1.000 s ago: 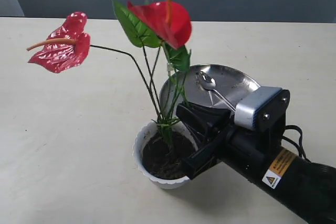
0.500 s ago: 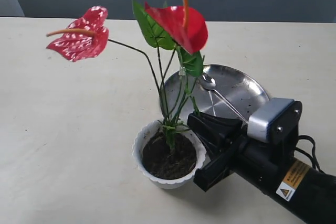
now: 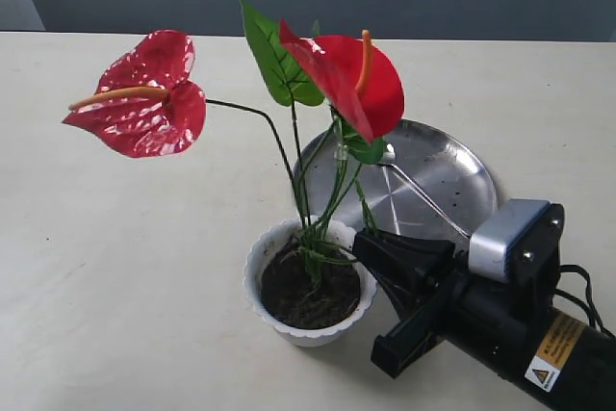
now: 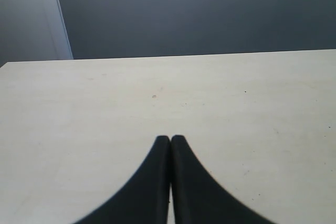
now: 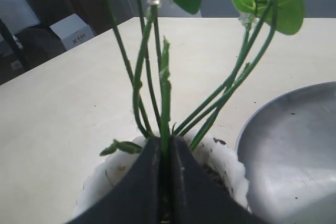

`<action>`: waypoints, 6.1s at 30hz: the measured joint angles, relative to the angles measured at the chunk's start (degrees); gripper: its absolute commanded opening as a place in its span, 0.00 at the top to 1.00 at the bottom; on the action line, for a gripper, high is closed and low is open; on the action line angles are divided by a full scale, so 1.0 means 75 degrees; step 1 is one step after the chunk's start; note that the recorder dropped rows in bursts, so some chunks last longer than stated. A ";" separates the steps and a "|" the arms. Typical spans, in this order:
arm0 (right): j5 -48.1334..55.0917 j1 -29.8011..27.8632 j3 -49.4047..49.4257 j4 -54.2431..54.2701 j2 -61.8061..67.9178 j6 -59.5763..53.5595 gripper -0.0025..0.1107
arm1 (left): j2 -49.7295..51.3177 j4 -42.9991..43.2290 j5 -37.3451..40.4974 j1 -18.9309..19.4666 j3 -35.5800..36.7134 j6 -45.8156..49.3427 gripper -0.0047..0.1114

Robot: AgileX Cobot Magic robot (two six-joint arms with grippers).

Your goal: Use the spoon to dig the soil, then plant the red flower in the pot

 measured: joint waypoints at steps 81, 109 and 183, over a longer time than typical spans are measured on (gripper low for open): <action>0.0577 0.0013 0.0328 -0.0370 0.0014 0.0703 0.98 | 0.0000 0.0000 0.0000 0.0000 0.0000 0.0000 0.96; 0.0813 0.0013 0.0386 -0.0101 0.0044 0.0780 0.76 | 0.0000 0.0000 0.0000 0.0000 0.0000 0.0000 0.96; 0.5218 0.0013 -0.0038 -0.0807 -0.3434 0.0819 0.56 | 0.0000 0.0000 0.0000 0.0000 0.0000 0.0000 0.96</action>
